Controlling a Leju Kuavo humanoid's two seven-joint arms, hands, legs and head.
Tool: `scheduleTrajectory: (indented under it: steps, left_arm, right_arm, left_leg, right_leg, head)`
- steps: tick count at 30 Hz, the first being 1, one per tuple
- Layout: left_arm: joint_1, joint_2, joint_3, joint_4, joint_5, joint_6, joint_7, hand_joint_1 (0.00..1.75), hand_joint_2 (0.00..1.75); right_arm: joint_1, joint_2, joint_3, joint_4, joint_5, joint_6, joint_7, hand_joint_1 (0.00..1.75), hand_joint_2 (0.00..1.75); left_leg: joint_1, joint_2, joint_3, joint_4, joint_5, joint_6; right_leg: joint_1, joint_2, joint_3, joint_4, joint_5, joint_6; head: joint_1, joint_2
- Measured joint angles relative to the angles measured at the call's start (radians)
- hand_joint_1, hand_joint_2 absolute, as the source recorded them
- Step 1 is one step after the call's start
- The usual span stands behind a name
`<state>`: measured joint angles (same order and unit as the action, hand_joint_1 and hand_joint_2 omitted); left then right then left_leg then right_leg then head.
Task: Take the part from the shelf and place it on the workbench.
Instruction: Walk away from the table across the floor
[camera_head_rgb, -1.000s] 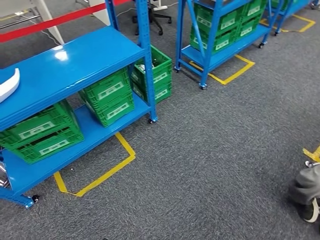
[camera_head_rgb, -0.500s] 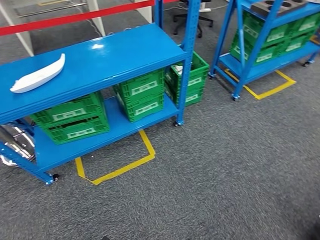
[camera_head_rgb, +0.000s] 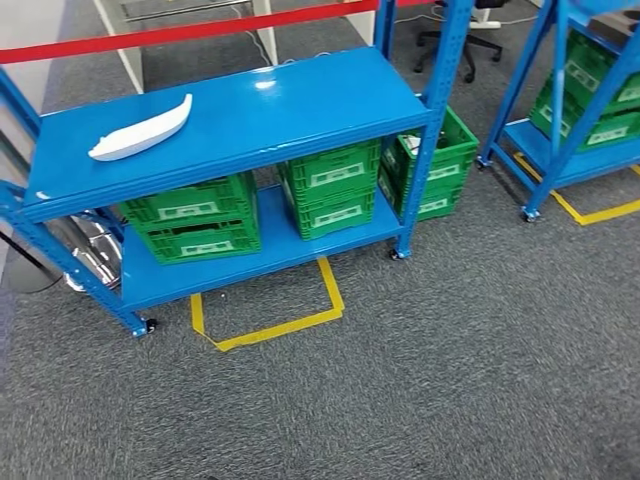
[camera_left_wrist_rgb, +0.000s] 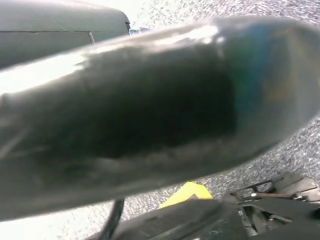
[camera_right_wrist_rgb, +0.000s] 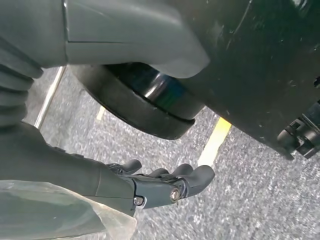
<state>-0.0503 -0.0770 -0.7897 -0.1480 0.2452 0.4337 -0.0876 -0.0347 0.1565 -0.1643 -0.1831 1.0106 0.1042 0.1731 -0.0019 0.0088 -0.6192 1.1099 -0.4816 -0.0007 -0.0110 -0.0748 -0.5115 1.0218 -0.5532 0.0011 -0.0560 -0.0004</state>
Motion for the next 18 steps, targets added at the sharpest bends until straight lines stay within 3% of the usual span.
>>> scheduleTrajectory:
  steps: [2, 4, 6, 7, 9, 10, 11, 12, 13, 15, 16, 18]
  left_arm:
    - [0.000, 0.001, 0.000, 0.000, 0.005, 0.003, 0.001, 0.00, 0.00]
    - [0.004, 0.001, 0.000, 0.000, 0.010, 0.005, 0.001, 0.00, 0.00]
    - [0.007, 0.001, 0.000, 0.000, 0.011, 0.006, 0.001, 0.00, 0.00]
    - [0.006, 0.000, 0.000, 0.000, 0.012, 0.006, 0.001, 0.00, 0.00]
    - [0.002, -0.001, 0.000, 0.000, 0.012, 0.007, 0.000, 0.00, 0.00]
    - [0.001, -0.002, 0.000, 0.000, 0.012, 0.007, 0.000, 0.00, 0.00]
    - [0.000, -0.002, 0.000, 0.000, 0.012, 0.007, -0.001, 0.00, 0.00]
    - [0.000, -0.002, 0.000, 0.000, 0.013, 0.007, -0.001, 0.00, 0.00]
    - [0.000, -0.002, 0.000, 0.000, 0.014, 0.007, -0.001, 0.00, 0.00]
    - [0.000, -0.003, 0.000, 0.000, 0.015, 0.007, -0.001, 0.00, 0.00]
    - [0.000, -0.004, 0.000, 0.000, 0.015, 0.007, -0.001, 0.00, 0.00]
    - [-0.001, -0.005, 0.000, 0.000, 0.015, 0.006, -0.001, 0.00, 0.00]
  right_arm:
    - [-0.001, 0.000, 0.000, 0.000, -0.002, -0.007, -0.006, 0.00, 0.00]
    - [-0.002, 0.001, -0.001, 0.000, -0.007, -0.015, -0.010, 0.00, 0.00]
    - [-0.003, 0.002, -0.002, -0.001, -0.013, -0.017, -0.010, 0.00, 0.00]
    - [-0.003, 0.002, -0.003, -0.001, -0.017, -0.016, -0.010, 0.00, 0.00]
    - [-0.001, 0.002, -0.007, -0.001, -0.022, -0.015, -0.011, 0.00, 0.00]
    - [-0.002, 0.002, -0.010, -0.001, -0.024, -0.014, -0.011, 0.00, 0.00]
    - [-0.003, 0.002, -0.013, -0.001, -0.025, -0.013, -0.011, 0.00, 0.00]
    - [-0.004, 0.002, -0.015, -0.001, -0.026, -0.012, -0.011, 0.00, 0.00]
    - [-0.004, 0.002, -0.017, -0.001, -0.027, -0.012, -0.010, 0.00, 0.00]
    - [-0.001, 0.002, -0.019, -0.001, -0.027, -0.012, -0.009, 0.00, 0.00]
    - [0.000, 0.002, -0.020, 0.000, -0.027, -0.011, -0.008, 0.00, 0.00]
    - [0.001, 0.002, -0.021, 0.000, -0.028, -0.010, -0.009, 0.00, 0.00]
  left_leg:
    - [-0.006, 0.011, 0.032, -0.064, 0.006, 0.011]
    - [-0.007, 0.009, 0.036, -0.075, -0.001, 0.017]
    - [-0.003, 0.006, 0.044, -0.088, 0.002, 0.026]
    - [0.000, 0.004, 0.049, -0.095, 0.003, 0.031]
    - [0.002, 0.000, 0.052, -0.097, 0.001, 0.037]
    - [0.002, -0.002, 0.054, -0.097, -0.001, 0.039]
    - [0.001, -0.005, 0.058, -0.097, -0.004, 0.040]
    - [0.001, -0.008, 0.063, -0.096, -0.008, 0.040]
    - [0.002, -0.013, 0.070, -0.096, -0.014, 0.038]
    - [0.001, -0.020, 0.083, -0.093, -0.027, 0.032]
    - [0.000, -0.023, 0.085, -0.090, -0.033, 0.026]
    - [-0.002, -0.026, 0.085, -0.088, -0.038, 0.015]
  right_leg:
    - [0.003, -0.010, -0.002, -0.001, -0.006, 0.010]
    - [0.004, -0.014, 0.005, -0.005, -0.007, 0.020]
    - [0.002, 0.011, 0.003, 0.011, -0.020, 0.029]
    - [0.002, 0.032, -0.016, 0.047, -0.039, 0.033]
    - [0.000, 0.065, -0.088, 0.173, -0.087, 0.037]
    - [0.000, 0.070, -0.127, 0.234, -0.102, 0.040]
    - [-0.001, 0.071, -0.153, 0.268, -0.099, 0.041]
    - [-0.001, 0.071, -0.161, 0.264, -0.076, 0.042]
    - [-0.001, 0.071, -0.149, 0.223, -0.035, 0.042]
    - [-0.001, 0.074, -0.099, 0.097, 0.037, 0.040]
    - [0.000, 0.076, -0.075, 0.048, 0.049, 0.035]
    - [0.002, 0.079, -0.054, 0.014, 0.037, 0.023]
  head:
    - [0.001, 0.000]
    - [0.001, 0.000]
    - [0.003, 0.000]
    - [0.006, 0.000]
    - [0.011, 0.000]
    - [0.012, 0.000]
    - [0.012, 0.000]
    - [0.012, 0.000]
    - [0.012, 0.000]
    - [0.013, 0.000]
    - [0.014, 0.000]
    - [0.013, 0.000]
